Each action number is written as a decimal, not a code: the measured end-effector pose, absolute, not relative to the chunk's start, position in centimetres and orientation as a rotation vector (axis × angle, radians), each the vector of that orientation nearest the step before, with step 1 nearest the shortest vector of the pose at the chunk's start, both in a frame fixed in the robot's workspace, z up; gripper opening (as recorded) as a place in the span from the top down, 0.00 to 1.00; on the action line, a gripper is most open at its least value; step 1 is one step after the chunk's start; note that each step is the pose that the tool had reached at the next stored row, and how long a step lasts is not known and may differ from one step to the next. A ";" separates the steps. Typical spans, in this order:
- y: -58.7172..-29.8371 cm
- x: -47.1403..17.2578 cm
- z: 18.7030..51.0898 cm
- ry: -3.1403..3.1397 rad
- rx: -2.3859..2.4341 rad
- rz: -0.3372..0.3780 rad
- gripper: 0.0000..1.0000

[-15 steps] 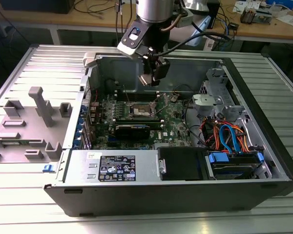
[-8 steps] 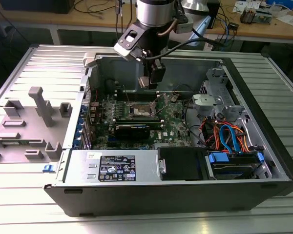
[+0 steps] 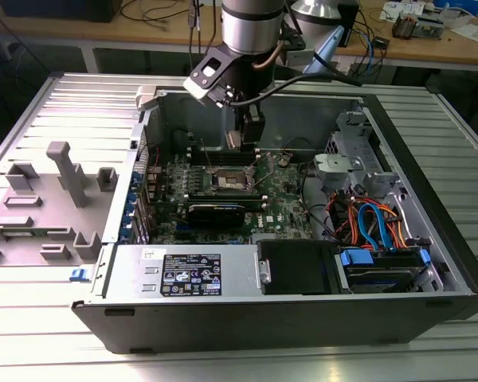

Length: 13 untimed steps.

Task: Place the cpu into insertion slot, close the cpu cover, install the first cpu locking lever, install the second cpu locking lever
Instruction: 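Place the cpu into insertion slot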

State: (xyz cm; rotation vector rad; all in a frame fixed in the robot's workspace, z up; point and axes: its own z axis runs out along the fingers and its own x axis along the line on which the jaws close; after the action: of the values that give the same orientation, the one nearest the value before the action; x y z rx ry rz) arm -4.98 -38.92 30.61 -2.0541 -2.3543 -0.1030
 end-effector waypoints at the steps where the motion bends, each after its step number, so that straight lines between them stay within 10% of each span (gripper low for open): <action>1: -38.9 -5.0 30.6 -2.349 -2.060 -0.102 0.46; 13: -38.9 -5.0 30.5 -2.346 -2.064 -0.102 0.46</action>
State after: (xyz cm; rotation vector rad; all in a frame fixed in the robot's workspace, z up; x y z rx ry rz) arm -4.98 -38.91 30.52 -2.0636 -2.3461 -0.1024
